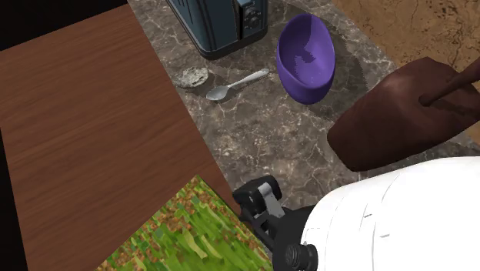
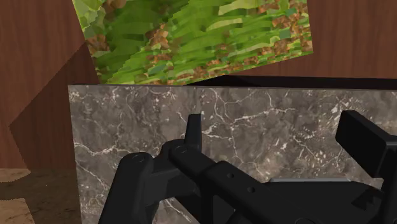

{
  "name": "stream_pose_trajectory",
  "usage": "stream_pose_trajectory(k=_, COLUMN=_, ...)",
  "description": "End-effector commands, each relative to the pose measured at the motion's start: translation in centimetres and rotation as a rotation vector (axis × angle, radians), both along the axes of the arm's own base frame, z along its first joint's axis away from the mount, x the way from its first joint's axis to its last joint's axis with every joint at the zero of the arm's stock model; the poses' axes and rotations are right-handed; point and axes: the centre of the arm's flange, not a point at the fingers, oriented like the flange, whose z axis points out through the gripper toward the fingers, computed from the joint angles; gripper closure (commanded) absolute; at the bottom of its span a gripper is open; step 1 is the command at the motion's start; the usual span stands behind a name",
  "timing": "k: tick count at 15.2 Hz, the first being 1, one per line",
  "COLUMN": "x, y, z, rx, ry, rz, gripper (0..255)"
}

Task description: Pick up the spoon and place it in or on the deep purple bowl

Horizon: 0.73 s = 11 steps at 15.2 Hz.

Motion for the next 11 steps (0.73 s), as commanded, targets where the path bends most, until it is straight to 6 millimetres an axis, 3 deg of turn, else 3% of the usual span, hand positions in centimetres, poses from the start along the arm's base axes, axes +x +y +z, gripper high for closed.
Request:
stream_pose_trajectory(k=1, x=0.0, y=0.0, z=0.0, rx=0.0, ry=0.0, rz=0.0, gripper=0)
stream_pose_trajectory(k=11, x=7.3, y=8.5, z=-5.8, rx=0.022, ry=-0.029, rz=-0.018, gripper=0)
